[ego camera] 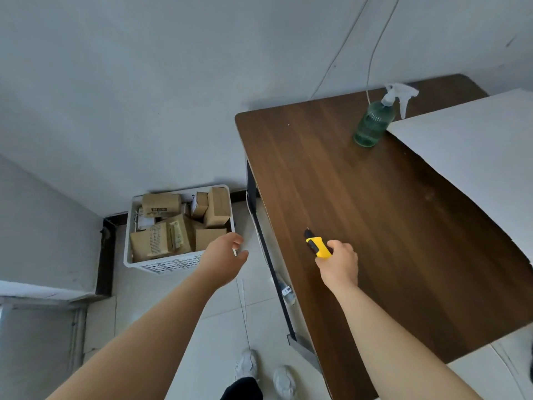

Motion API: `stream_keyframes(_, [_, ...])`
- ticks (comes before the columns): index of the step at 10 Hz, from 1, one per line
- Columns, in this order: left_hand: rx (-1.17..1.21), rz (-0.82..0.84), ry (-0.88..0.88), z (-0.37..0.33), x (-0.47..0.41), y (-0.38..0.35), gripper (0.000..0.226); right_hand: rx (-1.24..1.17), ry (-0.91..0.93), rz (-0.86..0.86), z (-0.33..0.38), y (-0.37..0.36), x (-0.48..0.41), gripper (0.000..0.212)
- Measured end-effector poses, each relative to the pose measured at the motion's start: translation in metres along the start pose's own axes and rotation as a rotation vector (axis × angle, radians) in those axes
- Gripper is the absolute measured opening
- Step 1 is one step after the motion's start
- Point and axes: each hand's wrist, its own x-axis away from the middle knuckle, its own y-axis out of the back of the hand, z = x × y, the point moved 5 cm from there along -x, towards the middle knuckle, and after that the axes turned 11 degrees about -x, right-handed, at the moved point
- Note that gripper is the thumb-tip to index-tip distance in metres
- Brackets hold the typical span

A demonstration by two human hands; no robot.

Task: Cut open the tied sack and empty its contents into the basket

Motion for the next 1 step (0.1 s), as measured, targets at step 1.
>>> stream_keyframes(1, [0.049, -0.048, 0.025, 0.0038, 0.0058, 0.0117, 0.035, -0.065, 0.087, 0.005, 0.0168, 0.0051, 0.0019, 0.044])
